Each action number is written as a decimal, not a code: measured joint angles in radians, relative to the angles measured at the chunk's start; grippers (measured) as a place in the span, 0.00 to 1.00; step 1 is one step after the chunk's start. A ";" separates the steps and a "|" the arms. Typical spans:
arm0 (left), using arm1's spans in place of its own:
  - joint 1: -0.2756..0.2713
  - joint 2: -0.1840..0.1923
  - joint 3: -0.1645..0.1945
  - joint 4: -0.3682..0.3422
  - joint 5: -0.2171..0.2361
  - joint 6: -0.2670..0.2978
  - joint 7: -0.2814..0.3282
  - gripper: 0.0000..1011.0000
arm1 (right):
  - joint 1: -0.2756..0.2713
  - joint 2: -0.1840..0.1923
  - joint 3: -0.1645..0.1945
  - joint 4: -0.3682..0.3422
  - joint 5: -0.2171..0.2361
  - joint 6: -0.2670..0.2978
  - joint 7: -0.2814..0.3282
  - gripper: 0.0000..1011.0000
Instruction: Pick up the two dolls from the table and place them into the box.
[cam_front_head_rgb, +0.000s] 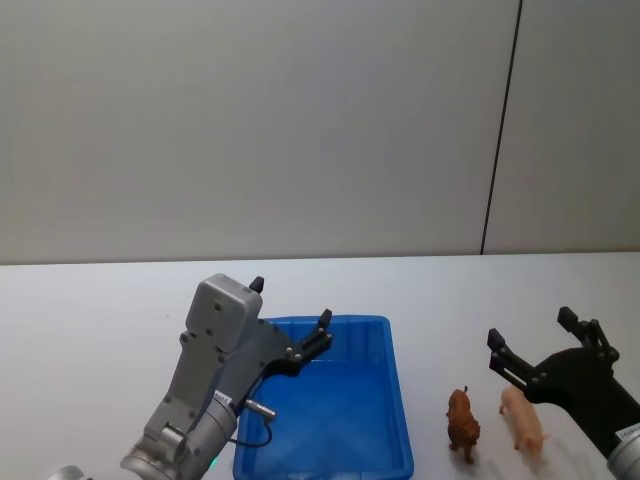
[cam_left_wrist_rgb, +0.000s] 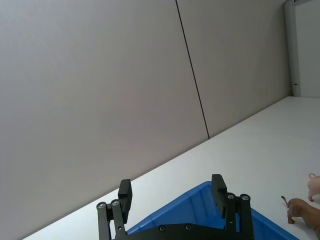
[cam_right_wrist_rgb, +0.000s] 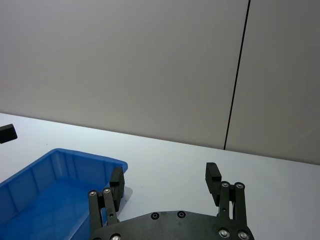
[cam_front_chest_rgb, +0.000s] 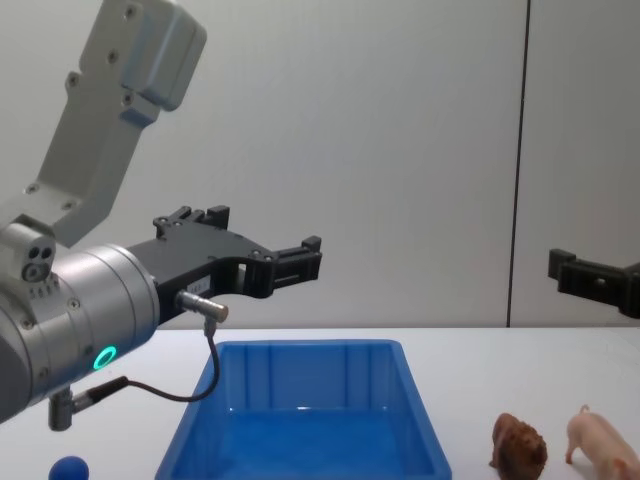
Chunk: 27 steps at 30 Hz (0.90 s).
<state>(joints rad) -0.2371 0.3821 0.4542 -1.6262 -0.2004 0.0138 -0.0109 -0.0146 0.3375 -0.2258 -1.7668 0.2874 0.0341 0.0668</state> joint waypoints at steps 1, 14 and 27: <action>0.000 0.000 0.000 0.000 0.000 0.000 0.000 0.99 | 0.000 0.000 0.000 0.000 0.000 0.000 0.000 0.99; 0.000 0.000 0.000 0.000 0.000 0.000 0.000 0.99 | 0.000 0.000 0.000 0.000 0.000 0.000 0.000 0.99; 0.000 0.000 0.000 0.000 0.000 0.000 0.000 0.99 | 0.002 0.002 0.003 0.007 0.002 0.008 0.005 0.99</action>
<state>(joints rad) -0.2372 0.3821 0.4542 -1.6262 -0.2004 0.0138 -0.0109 -0.0125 0.3400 -0.2226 -1.7596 0.2897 0.0423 0.0720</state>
